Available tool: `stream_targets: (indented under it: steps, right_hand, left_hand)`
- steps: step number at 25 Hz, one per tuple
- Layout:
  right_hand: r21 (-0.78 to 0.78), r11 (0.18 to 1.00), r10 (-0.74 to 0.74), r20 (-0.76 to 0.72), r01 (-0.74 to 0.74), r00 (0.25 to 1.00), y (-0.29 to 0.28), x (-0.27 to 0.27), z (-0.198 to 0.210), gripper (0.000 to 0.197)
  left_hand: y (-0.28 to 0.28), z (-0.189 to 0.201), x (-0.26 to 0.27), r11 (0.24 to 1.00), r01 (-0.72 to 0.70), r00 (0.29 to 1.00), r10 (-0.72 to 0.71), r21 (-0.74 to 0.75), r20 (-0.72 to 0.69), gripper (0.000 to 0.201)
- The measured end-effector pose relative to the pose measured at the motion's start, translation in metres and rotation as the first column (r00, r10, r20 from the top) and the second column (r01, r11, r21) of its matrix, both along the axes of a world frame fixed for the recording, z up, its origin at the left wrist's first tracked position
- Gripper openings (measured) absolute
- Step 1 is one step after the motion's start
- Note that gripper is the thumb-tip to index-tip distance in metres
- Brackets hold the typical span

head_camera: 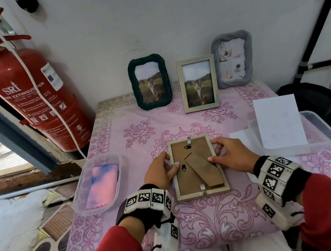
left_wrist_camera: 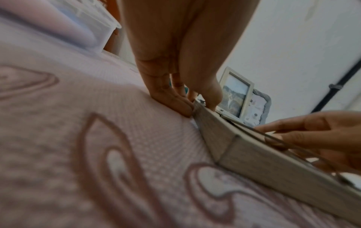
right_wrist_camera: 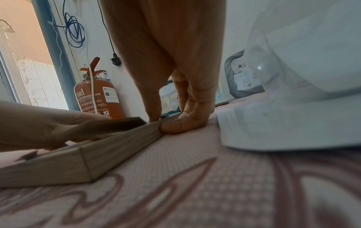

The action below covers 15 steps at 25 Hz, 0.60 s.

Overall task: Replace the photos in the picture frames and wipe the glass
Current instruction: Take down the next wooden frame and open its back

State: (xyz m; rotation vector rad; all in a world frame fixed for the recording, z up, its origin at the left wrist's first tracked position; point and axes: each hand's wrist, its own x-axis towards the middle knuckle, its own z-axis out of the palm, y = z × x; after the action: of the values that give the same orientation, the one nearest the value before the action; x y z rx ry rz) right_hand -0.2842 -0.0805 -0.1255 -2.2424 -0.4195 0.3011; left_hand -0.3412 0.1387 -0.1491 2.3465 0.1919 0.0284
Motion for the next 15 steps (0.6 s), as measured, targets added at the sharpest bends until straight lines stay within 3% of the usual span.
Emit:
stream_targets:
  steps: [7, 12, 15]
  right_hand:
    - [-0.003, 1.000, -0.015, 0.012, 0.015, 1.000, 0.002, 0.001, -0.001, 0.052]
    - [0.061, 0.998, -0.005, -0.159, 0.015, 0.987, -0.001, 0.008, 0.004, 0.052]
    - [0.051, 0.999, 0.006, -0.189, 0.003, 0.982, 0.001, 0.011, 0.006, 0.055]
  left_hand:
    - [-0.002, 0.001, 0.007, 0.997, -0.039, 0.996, 0.044, 0.065, -0.078, 0.031]
    - [-0.002, 0.002, 0.015, 0.989, -0.079, 0.987, 0.095, 0.123, -0.132, 0.039]
    - [-0.002, 0.002, 0.015, 0.986, -0.074, 0.988, 0.094, 0.151, -0.125, 0.038]
